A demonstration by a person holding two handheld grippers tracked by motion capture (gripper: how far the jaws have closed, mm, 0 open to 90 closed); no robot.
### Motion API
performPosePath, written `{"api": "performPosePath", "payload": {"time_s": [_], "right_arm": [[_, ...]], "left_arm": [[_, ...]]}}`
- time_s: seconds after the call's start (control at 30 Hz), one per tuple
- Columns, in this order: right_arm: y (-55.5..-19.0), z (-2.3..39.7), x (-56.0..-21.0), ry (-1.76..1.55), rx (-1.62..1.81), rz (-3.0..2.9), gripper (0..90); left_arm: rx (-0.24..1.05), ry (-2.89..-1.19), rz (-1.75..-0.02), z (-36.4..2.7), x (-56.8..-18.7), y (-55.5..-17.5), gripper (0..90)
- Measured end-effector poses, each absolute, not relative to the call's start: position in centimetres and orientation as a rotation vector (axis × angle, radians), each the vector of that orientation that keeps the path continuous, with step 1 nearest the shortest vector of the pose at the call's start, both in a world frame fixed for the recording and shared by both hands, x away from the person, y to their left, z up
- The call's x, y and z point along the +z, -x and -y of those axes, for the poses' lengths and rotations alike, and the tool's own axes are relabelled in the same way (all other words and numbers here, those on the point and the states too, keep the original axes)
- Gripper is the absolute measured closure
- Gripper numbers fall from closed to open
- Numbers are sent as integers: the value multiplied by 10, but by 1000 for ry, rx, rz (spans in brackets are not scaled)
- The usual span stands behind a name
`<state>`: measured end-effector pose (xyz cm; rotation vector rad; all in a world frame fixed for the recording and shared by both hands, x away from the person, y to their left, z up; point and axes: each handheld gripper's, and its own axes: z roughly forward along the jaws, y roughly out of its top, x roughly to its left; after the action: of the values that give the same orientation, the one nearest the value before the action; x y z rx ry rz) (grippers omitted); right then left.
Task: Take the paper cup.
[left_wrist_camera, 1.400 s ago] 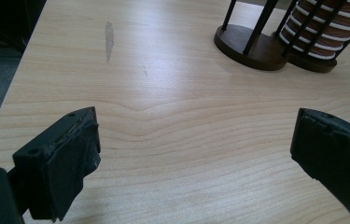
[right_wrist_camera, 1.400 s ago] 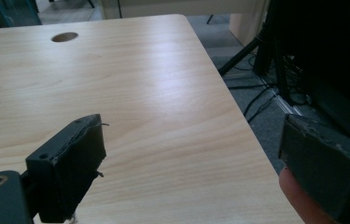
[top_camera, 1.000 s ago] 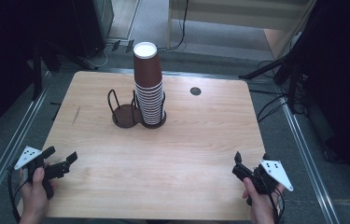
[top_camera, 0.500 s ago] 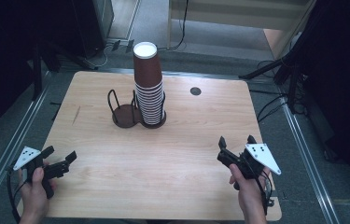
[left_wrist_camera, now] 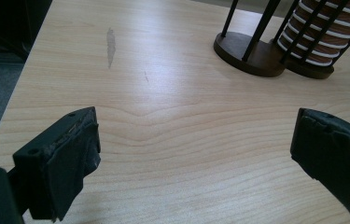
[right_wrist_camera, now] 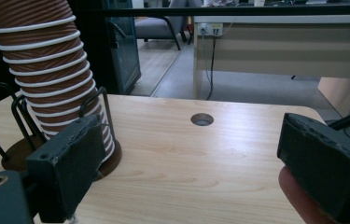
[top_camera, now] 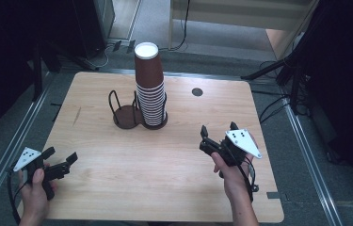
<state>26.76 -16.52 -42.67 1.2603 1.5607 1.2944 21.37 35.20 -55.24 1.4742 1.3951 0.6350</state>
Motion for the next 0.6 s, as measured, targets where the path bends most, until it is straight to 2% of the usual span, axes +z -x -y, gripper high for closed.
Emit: {"api": "performPosePath", "payload": {"time_s": [0.6], "right_arm": [[-285,116,-416,-1196,1335,-1621,73]], "left_arm": [[644,-1492,-1393,-349,-552,-216,22]]}}
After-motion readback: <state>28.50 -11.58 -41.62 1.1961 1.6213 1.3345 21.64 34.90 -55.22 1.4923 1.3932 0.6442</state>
